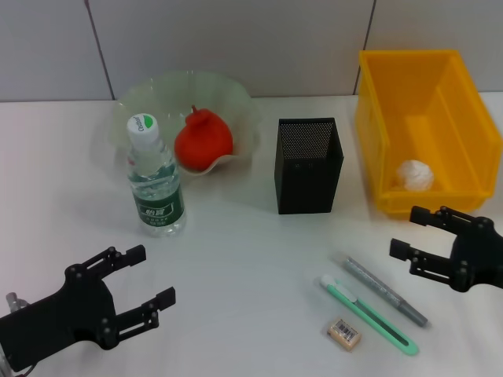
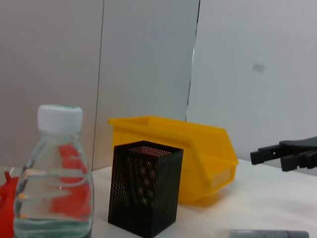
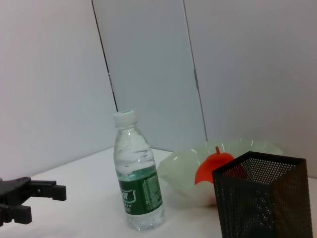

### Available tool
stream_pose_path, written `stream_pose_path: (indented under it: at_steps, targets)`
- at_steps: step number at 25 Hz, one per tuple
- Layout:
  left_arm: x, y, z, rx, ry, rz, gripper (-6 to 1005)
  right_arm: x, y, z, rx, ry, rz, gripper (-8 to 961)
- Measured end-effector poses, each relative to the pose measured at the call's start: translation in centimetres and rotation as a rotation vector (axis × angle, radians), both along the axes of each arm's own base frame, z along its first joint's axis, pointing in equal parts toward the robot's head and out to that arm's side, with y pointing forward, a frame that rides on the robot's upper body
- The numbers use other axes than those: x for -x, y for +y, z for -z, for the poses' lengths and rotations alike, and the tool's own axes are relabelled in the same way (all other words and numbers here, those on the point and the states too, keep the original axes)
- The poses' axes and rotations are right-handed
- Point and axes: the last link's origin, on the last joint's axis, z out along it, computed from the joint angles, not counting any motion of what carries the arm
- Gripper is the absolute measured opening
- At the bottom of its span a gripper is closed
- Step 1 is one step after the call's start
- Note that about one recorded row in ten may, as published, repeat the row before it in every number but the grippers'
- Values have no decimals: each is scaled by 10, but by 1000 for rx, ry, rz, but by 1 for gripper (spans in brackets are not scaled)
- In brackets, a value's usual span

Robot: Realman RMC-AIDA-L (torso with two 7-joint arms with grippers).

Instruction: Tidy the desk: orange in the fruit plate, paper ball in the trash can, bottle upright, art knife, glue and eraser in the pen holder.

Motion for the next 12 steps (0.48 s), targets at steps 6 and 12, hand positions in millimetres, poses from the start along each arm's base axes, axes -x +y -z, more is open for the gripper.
stream_pose_path:
  at_steps: [6, 12]
  targets:
    - [4, -7, 1, 50, 15, 2, 802, 0, -6, -19, 17, -14, -11, 741]
    - [2, -5, -1, 126, 20, 10, 801, 6, -2, -39, 85, -74, 7, 740]
